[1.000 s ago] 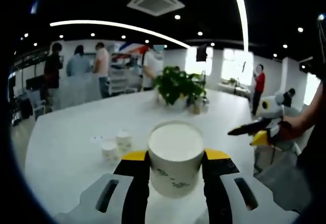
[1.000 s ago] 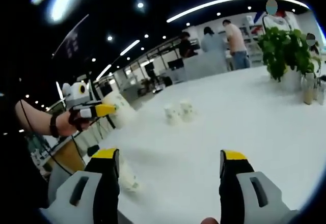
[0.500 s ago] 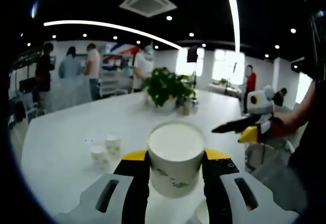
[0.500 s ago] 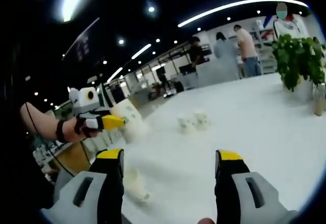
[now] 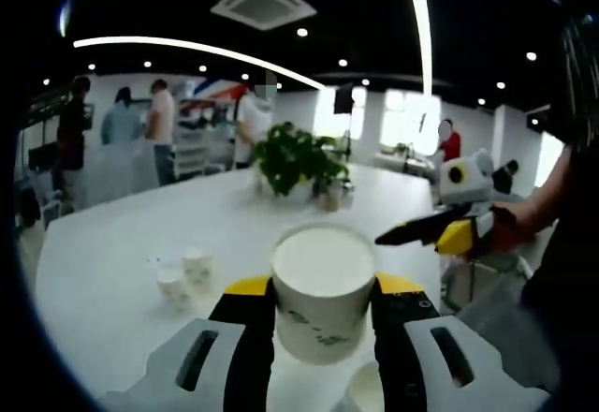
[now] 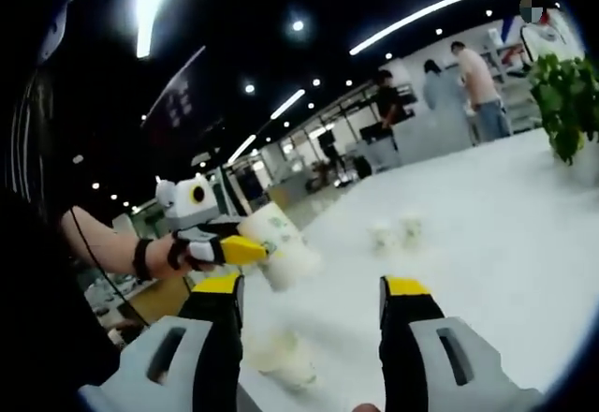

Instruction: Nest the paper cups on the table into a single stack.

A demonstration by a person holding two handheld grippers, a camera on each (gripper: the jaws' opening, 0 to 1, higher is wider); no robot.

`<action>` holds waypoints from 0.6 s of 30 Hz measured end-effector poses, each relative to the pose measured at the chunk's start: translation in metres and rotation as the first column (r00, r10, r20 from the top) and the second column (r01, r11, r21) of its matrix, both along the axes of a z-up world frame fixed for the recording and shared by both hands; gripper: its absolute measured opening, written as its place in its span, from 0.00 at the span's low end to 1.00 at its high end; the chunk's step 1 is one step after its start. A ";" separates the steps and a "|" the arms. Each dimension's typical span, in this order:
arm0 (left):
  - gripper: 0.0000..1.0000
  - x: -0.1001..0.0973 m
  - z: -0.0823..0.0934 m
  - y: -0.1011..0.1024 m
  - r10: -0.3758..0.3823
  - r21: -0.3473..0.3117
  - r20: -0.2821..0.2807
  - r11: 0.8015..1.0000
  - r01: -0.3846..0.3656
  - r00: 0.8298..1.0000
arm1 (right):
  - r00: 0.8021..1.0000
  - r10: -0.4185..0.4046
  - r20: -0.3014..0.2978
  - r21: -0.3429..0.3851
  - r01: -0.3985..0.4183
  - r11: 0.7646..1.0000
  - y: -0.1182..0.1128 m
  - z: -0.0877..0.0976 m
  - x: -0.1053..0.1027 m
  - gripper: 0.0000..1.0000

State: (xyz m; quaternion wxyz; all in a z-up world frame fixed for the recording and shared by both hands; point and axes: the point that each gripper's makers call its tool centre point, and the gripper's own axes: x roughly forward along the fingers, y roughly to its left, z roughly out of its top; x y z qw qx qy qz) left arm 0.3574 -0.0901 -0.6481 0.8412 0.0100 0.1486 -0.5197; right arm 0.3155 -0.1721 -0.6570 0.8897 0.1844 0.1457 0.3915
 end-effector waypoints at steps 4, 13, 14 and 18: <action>0.39 -0.002 0.003 -0.003 -0.019 -0.016 0.001 1.000 0.019 1.000 | 0.999 0.034 -0.024 0.039 -0.033 0.999 0.009 0.001 -0.001 0.51; 0.39 -0.011 0.011 -0.012 -0.072 -0.057 -0.008 0.996 0.072 0.997 | 0.994 0.105 -0.042 0.074 -0.101 0.992 0.032 -0.002 -0.003 0.41; 0.39 -0.011 0.011 -0.013 -0.075 -0.056 -0.009 0.996 0.074 0.997 | 0.993 0.106 -0.044 0.073 -0.103 0.992 0.033 -0.002 -0.003 0.41; 0.39 -0.016 0.013 -0.016 -0.099 -0.052 -0.005 0.994 0.098 0.995 | 0.990 0.131 -0.051 0.083 -0.127 0.988 0.038 -0.004 -0.007 0.38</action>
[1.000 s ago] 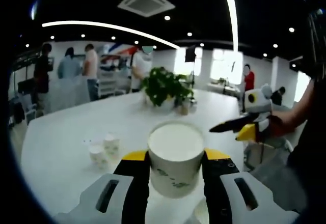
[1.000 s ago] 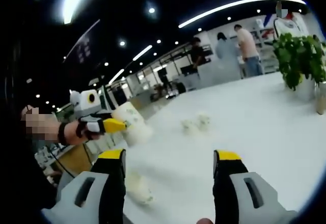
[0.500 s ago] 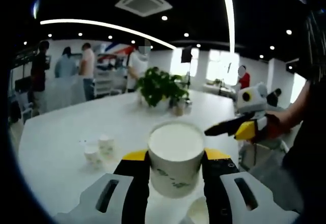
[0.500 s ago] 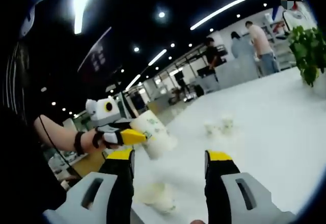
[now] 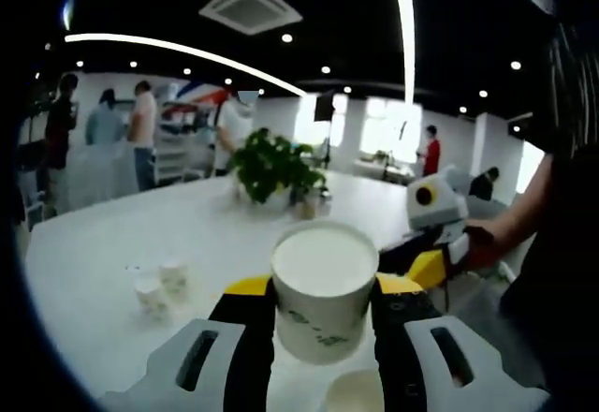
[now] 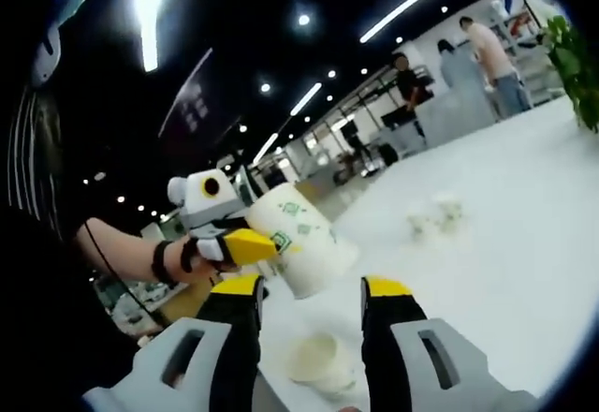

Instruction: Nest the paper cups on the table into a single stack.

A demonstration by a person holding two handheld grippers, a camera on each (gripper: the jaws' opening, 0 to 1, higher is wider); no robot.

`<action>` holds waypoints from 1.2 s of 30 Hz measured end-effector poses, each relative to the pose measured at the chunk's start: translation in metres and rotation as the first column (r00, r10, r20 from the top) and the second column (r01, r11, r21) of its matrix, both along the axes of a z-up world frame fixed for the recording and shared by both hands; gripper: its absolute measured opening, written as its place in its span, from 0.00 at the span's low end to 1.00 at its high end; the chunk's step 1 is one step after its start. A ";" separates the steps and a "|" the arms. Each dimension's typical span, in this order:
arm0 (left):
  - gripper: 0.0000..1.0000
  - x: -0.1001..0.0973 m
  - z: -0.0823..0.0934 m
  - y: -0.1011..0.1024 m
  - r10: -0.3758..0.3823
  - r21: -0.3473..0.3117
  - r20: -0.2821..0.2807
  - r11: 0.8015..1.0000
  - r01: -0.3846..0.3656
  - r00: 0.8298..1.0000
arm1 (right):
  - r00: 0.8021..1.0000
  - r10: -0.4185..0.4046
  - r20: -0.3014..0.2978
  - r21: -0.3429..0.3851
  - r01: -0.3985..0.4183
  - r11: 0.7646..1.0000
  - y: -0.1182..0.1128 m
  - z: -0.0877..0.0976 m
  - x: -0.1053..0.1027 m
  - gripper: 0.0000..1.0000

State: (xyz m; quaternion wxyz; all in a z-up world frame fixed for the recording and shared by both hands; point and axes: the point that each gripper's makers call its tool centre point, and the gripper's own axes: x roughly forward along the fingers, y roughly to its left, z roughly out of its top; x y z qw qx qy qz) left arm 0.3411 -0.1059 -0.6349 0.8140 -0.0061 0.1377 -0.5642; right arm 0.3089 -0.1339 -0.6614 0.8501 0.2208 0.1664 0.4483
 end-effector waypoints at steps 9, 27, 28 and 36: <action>0.39 -0.005 0.002 -0.004 -0.028 -0.012 -0.011 1.000 0.028 1.000 | 0.999 0.036 -0.010 0.020 -0.036 0.999 0.010 -0.001 -0.004 0.33; 0.39 -0.025 -0.005 -0.005 -0.090 0.012 -0.068 0.996 0.092 0.994 | 0.997 0.081 0.002 0.094 -0.080 0.992 0.011 0.006 -0.017 0.26; 0.39 -0.025 -0.005 -0.005 -0.091 0.011 -0.073 0.996 0.092 0.993 | 0.996 0.084 0.004 0.097 -0.084 0.992 0.011 0.007 -0.018 0.26; 0.39 -0.026 -0.003 -0.006 -0.094 0.005 -0.055 0.995 0.095 0.994 | 0.994 0.104 0.027 0.123 -0.107 0.987 0.008 0.018 -0.020 0.27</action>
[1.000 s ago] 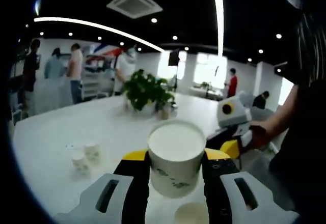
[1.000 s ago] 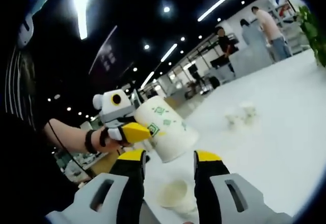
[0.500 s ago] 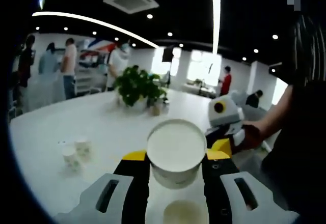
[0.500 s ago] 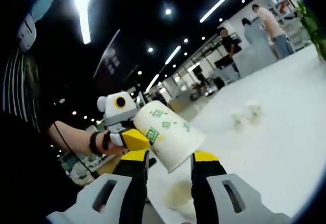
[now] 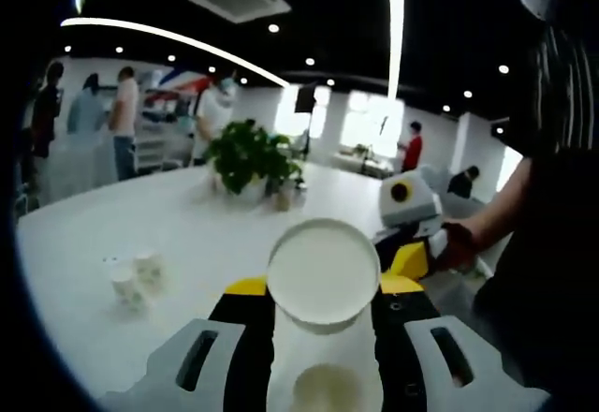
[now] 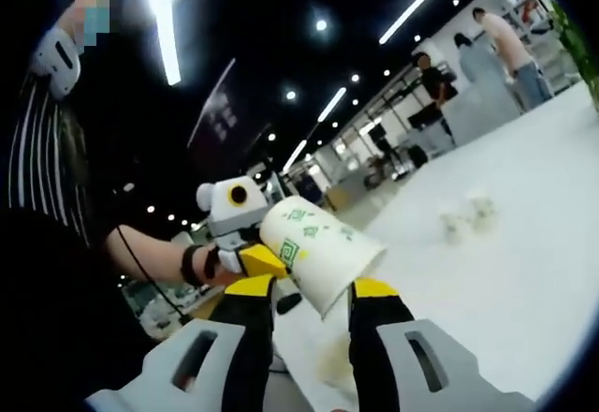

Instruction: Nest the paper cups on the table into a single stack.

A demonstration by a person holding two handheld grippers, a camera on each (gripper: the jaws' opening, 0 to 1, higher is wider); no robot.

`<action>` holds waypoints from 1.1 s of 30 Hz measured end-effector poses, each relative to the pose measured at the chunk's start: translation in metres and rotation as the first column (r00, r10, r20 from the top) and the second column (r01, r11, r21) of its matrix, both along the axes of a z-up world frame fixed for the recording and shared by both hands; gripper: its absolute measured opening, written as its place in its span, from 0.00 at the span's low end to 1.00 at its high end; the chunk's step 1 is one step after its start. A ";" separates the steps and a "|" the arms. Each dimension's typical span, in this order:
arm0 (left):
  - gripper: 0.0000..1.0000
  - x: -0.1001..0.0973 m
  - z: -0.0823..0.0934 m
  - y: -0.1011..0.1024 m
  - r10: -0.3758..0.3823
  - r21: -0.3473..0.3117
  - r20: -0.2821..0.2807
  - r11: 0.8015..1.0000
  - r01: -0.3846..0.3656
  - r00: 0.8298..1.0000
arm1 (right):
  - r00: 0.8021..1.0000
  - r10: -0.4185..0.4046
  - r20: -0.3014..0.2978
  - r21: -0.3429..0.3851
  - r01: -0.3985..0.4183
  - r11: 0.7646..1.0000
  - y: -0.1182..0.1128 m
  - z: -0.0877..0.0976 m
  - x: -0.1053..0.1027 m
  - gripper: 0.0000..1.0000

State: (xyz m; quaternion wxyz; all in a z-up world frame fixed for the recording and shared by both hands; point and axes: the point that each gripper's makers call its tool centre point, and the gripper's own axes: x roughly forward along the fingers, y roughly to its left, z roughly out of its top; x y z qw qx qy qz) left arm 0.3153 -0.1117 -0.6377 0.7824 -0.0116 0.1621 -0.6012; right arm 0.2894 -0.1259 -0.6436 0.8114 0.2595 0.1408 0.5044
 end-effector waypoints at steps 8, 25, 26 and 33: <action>0.39 -0.002 0.000 0.001 -0.014 0.015 0.033 1.000 0.013 0.999 | 1.000 0.014 -0.001 0.029 -0.014 0.999 -0.001 0.012 0.004 0.26; 0.38 -0.005 -0.005 0.005 -0.020 0.041 0.081 0.999 0.016 0.997 | 0.999 0.034 0.001 0.046 -0.034 0.998 0.009 0.027 0.007 0.16; 0.38 -0.006 -0.005 0.005 -0.019 0.041 0.085 0.999 0.016 0.996 | 0.999 0.035 0.003 0.050 -0.035 0.998 0.009 0.029 0.008 0.16; 0.37 -0.004 -0.002 0.006 -0.016 0.044 0.099 0.999 0.012 0.995 | 0.999 0.037 0.012 0.066 -0.037 0.997 0.009 0.035 0.011 0.15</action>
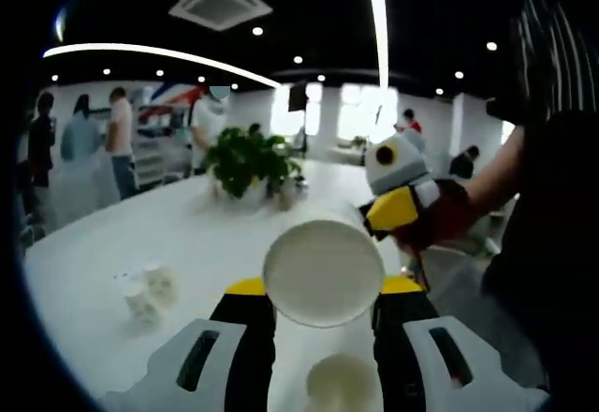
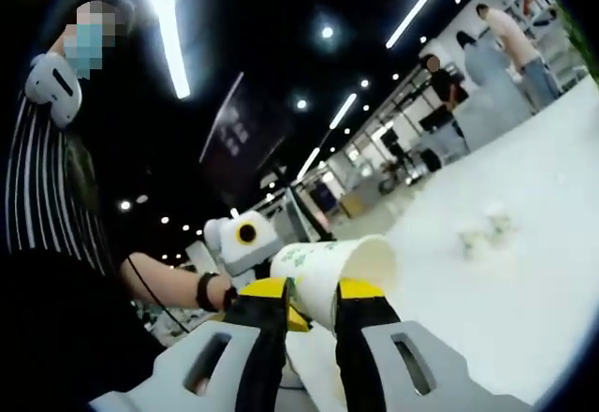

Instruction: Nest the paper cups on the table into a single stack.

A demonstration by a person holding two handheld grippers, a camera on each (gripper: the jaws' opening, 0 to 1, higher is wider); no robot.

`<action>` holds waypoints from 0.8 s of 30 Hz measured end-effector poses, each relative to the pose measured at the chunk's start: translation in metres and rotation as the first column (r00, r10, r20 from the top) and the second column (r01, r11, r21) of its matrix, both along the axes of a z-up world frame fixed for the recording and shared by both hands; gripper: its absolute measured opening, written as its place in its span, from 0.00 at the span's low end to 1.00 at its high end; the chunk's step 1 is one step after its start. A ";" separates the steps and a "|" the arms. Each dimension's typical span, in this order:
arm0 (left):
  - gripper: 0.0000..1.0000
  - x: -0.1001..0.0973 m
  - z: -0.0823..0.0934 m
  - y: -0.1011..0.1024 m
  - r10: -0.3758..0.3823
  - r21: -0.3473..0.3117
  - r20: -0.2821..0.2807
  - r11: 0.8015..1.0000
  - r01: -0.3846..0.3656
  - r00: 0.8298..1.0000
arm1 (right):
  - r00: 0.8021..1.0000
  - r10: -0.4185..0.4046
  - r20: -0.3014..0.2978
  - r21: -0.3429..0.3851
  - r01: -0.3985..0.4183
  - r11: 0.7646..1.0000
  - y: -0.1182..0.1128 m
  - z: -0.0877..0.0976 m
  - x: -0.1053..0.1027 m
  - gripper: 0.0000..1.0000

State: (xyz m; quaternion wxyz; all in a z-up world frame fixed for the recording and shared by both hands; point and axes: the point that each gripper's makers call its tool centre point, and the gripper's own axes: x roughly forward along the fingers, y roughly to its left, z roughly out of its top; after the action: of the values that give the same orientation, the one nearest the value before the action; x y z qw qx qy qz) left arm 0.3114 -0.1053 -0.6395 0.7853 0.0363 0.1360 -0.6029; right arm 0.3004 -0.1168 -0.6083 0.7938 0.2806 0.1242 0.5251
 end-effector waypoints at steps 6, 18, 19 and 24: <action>0.36 -0.002 -0.004 0.001 -0.002 0.006 -0.010 1.000 0.002 1.000 | 1.000 0.006 0.006 0.013 -0.007 1.000 0.001 0.004 -0.001 0.12; 0.22 -0.005 -0.003 0.007 -0.009 -0.004 -0.007 1.000 0.009 1.000 | 0.999 0.032 0.016 0.058 -0.033 0.998 0.004 0.019 -0.004 0.07; 0.25 -0.003 0.000 0.007 0.008 -0.024 -0.007 1.000 -0.009 1.000 | 0.999 0.037 0.021 0.060 -0.038 0.998 0.005 0.020 -0.005 0.06; 0.28 -0.001 -0.005 0.009 0.020 0.000 0.005 1.000 -0.020 1.000 | 0.997 0.068 0.033 0.059 -0.070 0.996 0.009 0.023 -0.011 0.00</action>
State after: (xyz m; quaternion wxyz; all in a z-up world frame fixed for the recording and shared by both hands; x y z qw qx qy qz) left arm 0.3109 -0.0967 -0.6450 0.7916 0.0363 0.1345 -0.5949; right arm 0.2895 -0.1081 -0.5857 0.7682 0.2917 0.1055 0.5601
